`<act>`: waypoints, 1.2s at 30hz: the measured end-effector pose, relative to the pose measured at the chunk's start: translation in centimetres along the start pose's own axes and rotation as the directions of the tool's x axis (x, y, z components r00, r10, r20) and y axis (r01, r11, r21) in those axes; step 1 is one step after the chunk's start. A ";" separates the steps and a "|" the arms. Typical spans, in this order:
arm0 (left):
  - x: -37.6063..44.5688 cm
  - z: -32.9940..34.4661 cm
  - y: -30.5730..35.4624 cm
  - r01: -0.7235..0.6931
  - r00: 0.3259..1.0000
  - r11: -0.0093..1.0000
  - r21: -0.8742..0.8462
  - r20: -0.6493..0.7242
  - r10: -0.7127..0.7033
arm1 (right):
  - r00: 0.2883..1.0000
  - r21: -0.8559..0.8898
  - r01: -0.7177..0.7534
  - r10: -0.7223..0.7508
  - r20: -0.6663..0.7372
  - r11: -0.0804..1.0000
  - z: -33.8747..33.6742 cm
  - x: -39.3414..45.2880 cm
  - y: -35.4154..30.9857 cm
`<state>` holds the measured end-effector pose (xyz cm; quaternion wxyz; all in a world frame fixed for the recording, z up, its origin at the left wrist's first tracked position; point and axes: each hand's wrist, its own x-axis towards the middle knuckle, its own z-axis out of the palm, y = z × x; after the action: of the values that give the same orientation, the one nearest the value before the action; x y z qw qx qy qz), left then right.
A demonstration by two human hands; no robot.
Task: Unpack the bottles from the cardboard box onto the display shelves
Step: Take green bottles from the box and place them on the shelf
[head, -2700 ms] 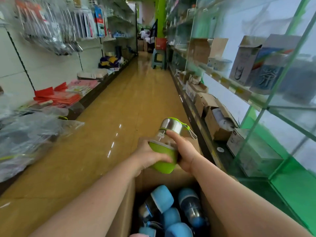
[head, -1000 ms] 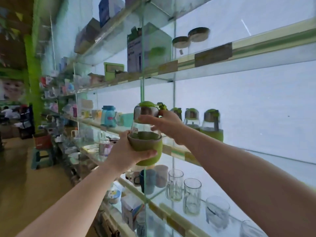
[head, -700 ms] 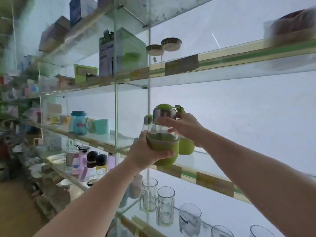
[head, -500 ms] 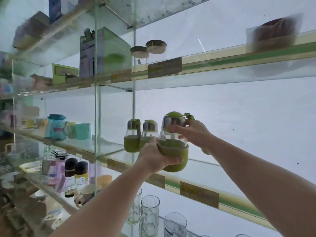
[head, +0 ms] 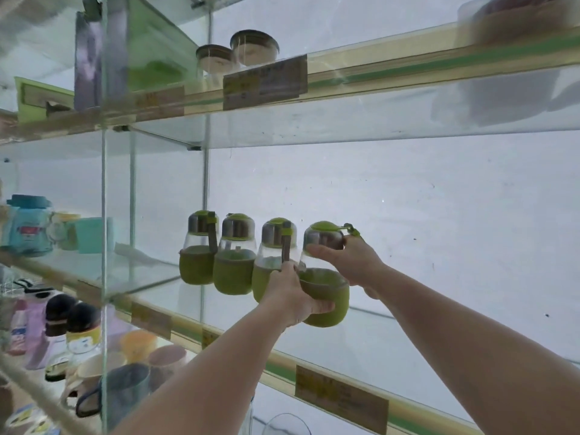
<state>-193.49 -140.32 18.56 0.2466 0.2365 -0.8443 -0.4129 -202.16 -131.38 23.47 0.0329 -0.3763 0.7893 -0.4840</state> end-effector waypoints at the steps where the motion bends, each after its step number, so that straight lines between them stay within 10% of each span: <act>1: 0.1 0.2 0.1 -0.005 1.000 1.000 0.015 -0.027 0.005 | 1.000 -0.018 -0.015 0.015 0.014 1.000 -0.2 0.3 0.1; 16: 0.0 1.6 1.8 0.055 0.993 0.986 0.156 -0.110 -0.038 | 0.995 -0.100 -0.072 0.079 0.063 0.992 -1.7 0.4 0.1; 27: -6.0 -3.4 2.4 -0.016 0.975 0.988 0.151 -0.216 0.049 | 0.997 -0.586 0.049 -0.007 0.073 0.809 -2.1 -4.6 -6.5; 36: -14.0 -10.4 -0.6 0.155 0.925 0.962 0.226 -0.375 -0.061 | 0.959 -0.386 0.228 -0.137 0.250 0.894 5.9 -9.9 -12.0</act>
<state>-176.29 -138.27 20.62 0.3437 0.3849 -0.8147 -0.2646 -185.86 -132.49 26.72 -0.0072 -0.4979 0.8259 -0.2644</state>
